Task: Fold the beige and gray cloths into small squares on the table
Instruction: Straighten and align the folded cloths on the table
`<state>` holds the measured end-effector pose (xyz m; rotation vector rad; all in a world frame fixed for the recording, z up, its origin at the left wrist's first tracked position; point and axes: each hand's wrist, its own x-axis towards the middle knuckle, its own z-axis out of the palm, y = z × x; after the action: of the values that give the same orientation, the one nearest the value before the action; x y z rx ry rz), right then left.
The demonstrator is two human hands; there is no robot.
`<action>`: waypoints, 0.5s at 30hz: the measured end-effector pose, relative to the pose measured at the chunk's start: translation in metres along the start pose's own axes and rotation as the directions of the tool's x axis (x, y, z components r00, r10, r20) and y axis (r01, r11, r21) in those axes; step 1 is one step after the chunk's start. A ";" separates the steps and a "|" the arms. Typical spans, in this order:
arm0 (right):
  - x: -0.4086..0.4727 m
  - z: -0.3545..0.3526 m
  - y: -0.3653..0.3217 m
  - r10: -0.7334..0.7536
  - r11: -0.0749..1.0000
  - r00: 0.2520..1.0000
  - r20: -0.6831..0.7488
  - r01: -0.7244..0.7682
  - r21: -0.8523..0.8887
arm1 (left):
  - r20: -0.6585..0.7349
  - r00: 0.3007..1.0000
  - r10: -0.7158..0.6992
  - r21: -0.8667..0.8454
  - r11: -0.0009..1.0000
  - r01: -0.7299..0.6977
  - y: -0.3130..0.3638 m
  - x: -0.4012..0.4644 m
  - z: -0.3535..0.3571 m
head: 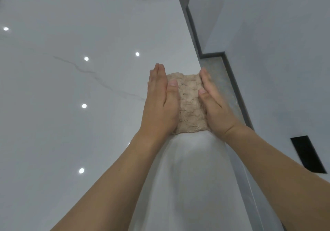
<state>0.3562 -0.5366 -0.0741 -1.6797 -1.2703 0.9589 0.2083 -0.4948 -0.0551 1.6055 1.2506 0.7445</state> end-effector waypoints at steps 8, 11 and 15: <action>0.003 -0.001 0.000 -0.084 0.993 0.995 0.055 0.088 -0.084 | -0.053 0.997 -0.054 -0.126 0.991 0.047 0.003 -0.002 0.000; 0.003 0.000 -0.002 -0.078 0.995 0.995 0.054 0.081 -0.059 | -0.058 0.997 -0.051 -0.151 0.988 0.042 0.002 -0.003 0.000; 0.004 0.002 0.000 -0.078 0.993 0.995 0.057 0.083 -0.086 | -0.037 0.999 -0.023 -0.113 0.993 0.019 0.000 -0.003 0.000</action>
<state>0.3556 -0.5320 -0.0752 -1.6659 -1.4238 0.9166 0.2071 -0.4979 -0.0550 1.4906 1.2292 0.8215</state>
